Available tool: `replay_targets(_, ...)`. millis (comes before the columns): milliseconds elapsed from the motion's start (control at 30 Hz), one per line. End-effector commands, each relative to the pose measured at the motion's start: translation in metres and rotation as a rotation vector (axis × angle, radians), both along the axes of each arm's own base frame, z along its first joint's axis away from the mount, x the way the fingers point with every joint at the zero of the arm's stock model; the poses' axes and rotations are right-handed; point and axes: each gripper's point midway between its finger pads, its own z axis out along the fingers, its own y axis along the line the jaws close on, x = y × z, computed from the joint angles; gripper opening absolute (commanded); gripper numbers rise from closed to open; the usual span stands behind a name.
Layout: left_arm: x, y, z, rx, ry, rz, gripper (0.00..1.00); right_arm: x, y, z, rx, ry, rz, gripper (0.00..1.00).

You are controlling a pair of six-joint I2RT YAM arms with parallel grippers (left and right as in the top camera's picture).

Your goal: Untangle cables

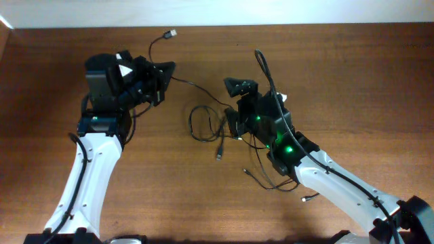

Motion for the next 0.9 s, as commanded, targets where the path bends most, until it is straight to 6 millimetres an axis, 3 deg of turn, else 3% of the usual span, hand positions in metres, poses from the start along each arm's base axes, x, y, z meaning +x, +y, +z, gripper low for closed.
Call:
replay_targets(0,-0.005,-0.008,0.001,-0.044,0.028,-0.036,0.00,-0.006,0.010,0.002,0.078,0.052,0.040,0.99)
replay_targets(100,-0.009,-0.015,0.002,-0.056,0.032,-0.069,0.00,-0.005,0.011,0.006,0.093,0.043,0.038,0.99)
replay_targets(300,-0.036,-0.063,0.009,-0.113,0.041,-0.276,0.00,0.005,0.001,-0.002,0.146,0.099,-0.075,0.99)
replay_targets(367,-0.039,-0.065,0.008,-0.120,0.054,-0.292,0.00,0.015,-0.013,-0.008,0.124,0.093,-0.149,0.99)
replay_targets(567,-0.041,-0.059,0.005,-0.125,0.067,-0.297,0.00,0.054,-0.094,-0.023,0.002,0.067,-0.333,0.99)
replay_targets(700,-0.063,-0.074,0.011,-0.190,0.096,-0.434,0.00,0.070,-0.138,-0.022,0.007,0.065,-0.428,0.99)
replay_targets(800,-0.054,-0.069,0.006,-0.158,0.091,-0.371,0.00,0.069,-0.146,-0.029,-0.059,0.066,-0.418,0.99)
replay_targets(867,-0.035,-0.045,-0.001,-0.097,0.071,-0.245,0.00,0.057,-0.157,-0.057,-0.142,0.168,-0.420,0.99)
